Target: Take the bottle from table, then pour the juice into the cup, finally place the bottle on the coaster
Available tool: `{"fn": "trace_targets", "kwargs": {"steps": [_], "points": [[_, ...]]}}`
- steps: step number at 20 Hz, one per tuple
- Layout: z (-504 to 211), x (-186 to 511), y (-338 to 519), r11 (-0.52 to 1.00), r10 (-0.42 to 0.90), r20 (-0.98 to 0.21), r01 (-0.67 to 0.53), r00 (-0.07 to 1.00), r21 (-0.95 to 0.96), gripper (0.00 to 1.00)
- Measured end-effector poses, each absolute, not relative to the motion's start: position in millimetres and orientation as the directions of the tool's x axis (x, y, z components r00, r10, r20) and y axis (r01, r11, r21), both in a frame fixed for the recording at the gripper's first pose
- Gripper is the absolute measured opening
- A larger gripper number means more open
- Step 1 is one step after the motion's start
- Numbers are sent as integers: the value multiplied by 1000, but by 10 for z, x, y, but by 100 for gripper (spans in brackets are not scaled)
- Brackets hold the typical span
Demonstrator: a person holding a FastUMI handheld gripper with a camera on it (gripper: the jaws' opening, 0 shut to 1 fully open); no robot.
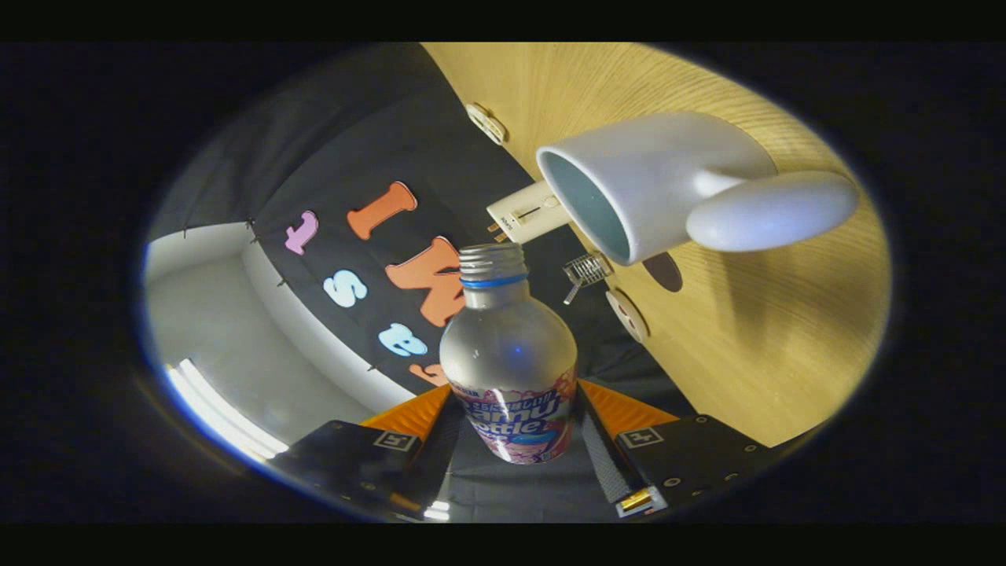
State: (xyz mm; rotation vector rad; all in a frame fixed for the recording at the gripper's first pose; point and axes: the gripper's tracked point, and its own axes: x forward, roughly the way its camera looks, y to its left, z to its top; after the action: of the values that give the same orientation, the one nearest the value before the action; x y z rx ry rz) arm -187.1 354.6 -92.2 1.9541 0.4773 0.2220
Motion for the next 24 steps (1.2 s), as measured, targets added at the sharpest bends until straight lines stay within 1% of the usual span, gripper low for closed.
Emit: {"fn": "trace_targets", "kwargs": {"steps": [3, 6, 8, 11, 14, 17, 21, 24], "points": [[-1046, -1902, 3550, -243, 434, -118, 243, 893, 939, 77], [-1143, -1948, 3563, -75, 435, -183, 238, 882, 968, 77], [-1153, -1994, 3527, 52, 416, -216, 215, 883, 975, 77], [-1034, -1958, 3397, 280, 355, -227, 129, 907, 951, 78], [-858, -1909, 3284, 495, 318, -217, 34, 923, 868, 78], [-643, -1844, 3297, 648, 311, -197, -56, 930, 760, 78], [-522, -1723, 3573, 778, 360, -210, -168, 909, 605, 78], [-519, -1548, 3740, 849, 359, -228, -215, 905, 483, 78]]}}
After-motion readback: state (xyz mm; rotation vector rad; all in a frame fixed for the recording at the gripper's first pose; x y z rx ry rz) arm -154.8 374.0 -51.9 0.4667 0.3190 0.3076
